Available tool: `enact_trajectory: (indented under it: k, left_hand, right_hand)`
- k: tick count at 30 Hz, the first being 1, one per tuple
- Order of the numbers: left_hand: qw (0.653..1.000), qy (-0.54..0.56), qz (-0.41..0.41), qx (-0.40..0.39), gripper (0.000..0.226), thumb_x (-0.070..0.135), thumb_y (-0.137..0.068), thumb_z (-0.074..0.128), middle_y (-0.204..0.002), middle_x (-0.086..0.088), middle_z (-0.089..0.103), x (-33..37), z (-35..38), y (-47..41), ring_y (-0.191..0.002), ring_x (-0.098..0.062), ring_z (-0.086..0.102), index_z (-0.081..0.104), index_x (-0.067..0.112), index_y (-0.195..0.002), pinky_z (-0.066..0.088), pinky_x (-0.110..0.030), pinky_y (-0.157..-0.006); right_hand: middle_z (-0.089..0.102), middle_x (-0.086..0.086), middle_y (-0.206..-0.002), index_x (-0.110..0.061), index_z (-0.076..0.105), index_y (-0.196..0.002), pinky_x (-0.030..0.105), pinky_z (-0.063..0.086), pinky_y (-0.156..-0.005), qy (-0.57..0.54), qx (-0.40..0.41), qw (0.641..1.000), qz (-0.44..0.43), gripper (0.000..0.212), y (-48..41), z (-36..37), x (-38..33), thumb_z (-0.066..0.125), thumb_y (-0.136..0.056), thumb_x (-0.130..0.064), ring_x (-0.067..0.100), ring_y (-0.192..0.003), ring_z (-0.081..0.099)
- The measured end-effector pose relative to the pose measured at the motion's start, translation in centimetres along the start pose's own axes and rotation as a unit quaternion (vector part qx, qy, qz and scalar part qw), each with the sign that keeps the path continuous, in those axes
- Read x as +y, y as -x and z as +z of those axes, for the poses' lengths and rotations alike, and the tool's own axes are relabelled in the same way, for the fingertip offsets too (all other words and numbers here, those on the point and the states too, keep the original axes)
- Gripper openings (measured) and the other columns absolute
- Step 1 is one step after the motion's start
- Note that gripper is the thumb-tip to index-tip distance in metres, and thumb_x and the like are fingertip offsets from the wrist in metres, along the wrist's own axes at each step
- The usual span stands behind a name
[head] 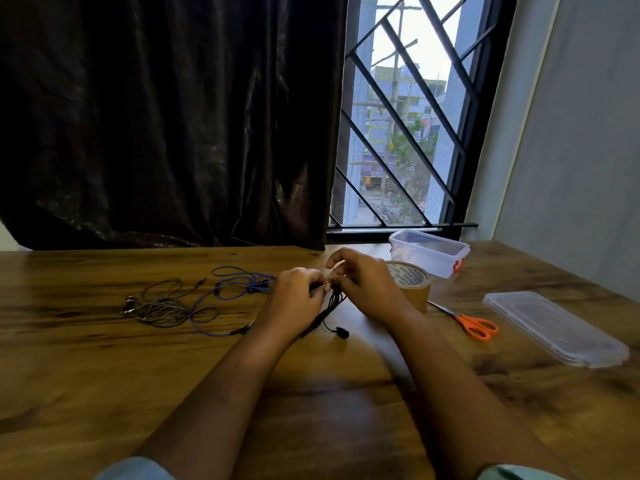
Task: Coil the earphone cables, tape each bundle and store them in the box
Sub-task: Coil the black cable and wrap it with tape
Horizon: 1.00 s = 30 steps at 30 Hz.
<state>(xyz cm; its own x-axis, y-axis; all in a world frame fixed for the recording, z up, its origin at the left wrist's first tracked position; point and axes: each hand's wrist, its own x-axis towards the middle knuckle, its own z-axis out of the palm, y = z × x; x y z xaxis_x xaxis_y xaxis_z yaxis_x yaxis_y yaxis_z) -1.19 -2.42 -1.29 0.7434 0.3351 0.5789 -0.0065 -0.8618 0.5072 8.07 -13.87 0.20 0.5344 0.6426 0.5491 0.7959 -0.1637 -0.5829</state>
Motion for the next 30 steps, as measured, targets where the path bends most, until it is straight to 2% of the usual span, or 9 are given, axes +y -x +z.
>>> enact_trajectory:
  k: [3,5,8,13,16,19,21,25,30]
  left_hand:
    - [0.999,-0.028,0.015,0.010,0.012,0.018,-0.089,0.059,-0.085,0.000,0.061,-0.10,0.09,0.06,-0.076,-0.011,0.052,0.070,0.014,-0.089,0.042,-0.026,-0.064]
    - [0.999,-0.031,0.019,0.021,0.011,0.018,-0.089,0.060,-0.087,0.000,0.061,-0.11,0.04,0.18,-0.077,-0.010,0.051,0.070,0.014,-0.092,0.042,-0.024,-0.066]
    - [0.999,-0.024,0.031,0.036,0.009,0.015,-0.088,0.062,-0.088,0.001,0.061,-0.05,-0.20,0.31,-0.078,-0.009,0.053,0.071,0.014,-0.091,0.042,-0.019,-0.065]
    - [0.998,-0.036,0.031,0.030,0.009,0.015,-0.089,0.062,-0.091,0.000,0.063,0.01,-0.22,0.36,-0.082,-0.012,0.056,0.069,0.016,-0.092,0.049,-0.030,-0.073]
    - [0.998,-0.014,0.030,0.051,0.007,0.015,-0.087,0.064,-0.089,-0.001,0.065,-0.11,-0.19,0.31,-0.081,-0.013,0.059,0.067,0.016,-0.093,0.052,-0.034,-0.072]
    - [0.997,0.009,0.035,0.075,0.012,0.013,-0.084,0.068,-0.085,0.002,0.064,-0.40,-0.19,0.36,-0.078,-0.012,0.060,0.061,0.015,-0.094,0.053,-0.036,-0.068]
    - [0.996,0.021,0.038,0.084,0.013,0.012,-0.084,0.068,-0.080,0.004,0.060,-0.37,-0.21,0.41,-0.074,-0.010,0.059,0.058,0.016,-0.091,0.053,-0.037,-0.065]
    - [0.994,0.024,0.053,0.095,0.011,0.010,-0.085,0.066,-0.080,0.004,0.060,-0.31,-0.16,0.38,-0.074,-0.009,0.059,0.057,0.016,-0.089,0.053,-0.037,-0.065]
    - [0.992,0.026,0.067,0.102,0.012,0.007,-0.084,0.065,-0.083,0.001,0.063,-0.38,-0.09,0.37,-0.077,-0.011,0.061,0.060,0.015,-0.091,0.053,-0.038,-0.065]
  right_hand:
    - [0.071,0.005,-0.079,-0.023,0.060,-0.090,0.019,0.054,-0.071,-0.015,0.001,1.000,0.026,0.026,-0.02,0.12,0.14,0.062,-0.083,0.002,0.009,-0.072,0.067]
    - [0.071,0.007,-0.080,-0.023,0.061,-0.090,0.022,0.055,-0.071,-0.028,0.005,0.999,0.040,0.025,-0.01,0.16,0.14,0.063,-0.083,0.001,0.013,-0.075,0.068]
    - [0.069,0.006,-0.082,-0.024,0.061,-0.090,0.017,0.049,-0.063,-0.047,0.006,0.997,0.058,0.023,-0.02,0.21,0.13,0.066,-0.082,-0.003,0.011,-0.071,0.065]
    - [0.058,-0.011,-0.091,-0.022,0.058,-0.092,0.007,0.042,-0.063,-0.028,0.021,0.998,0.053,0.022,0.13,0.09,-0.05,0.071,-0.081,-0.008,-0.004,-0.071,0.053]
    - [0.058,-0.008,-0.082,-0.020,0.057,-0.083,0.010,0.040,-0.060,-0.027,0.034,0.997,0.058,0.018,0.03,0.33,0.01,0.070,-0.083,-0.007,0.003,-0.066,0.053]
    - [0.061,-0.005,-0.079,-0.018,0.063,-0.083,0.006,0.041,-0.057,-0.028,0.021,0.997,0.067,0.012,-0.20,0.77,0.10,0.063,-0.087,-0.006,0.009,-0.069,0.058]
    - [0.066,0.000,-0.080,-0.015,0.067,-0.085,0.013,0.046,-0.062,-0.032,0.015,0.997,0.073,0.015,-0.33,0.93,0.26,0.057,-0.089,-0.005,0.013,-0.073,0.062]
    - [0.070,0.010,-0.080,-0.008,0.072,-0.085,0.038,0.054,-0.075,-0.058,0.004,0.996,0.074,0.012,-0.49,1.00,0.43,0.061,-0.089,-0.011,0.025,-0.080,0.066]
    - [0.071,0.018,-0.085,-0.012,0.072,-0.086,0.040,0.055,-0.079,-0.113,-0.007,0.991,0.077,0.006,-0.36,0.90,0.34,0.067,-0.085,-0.008,0.027,-0.081,0.067]
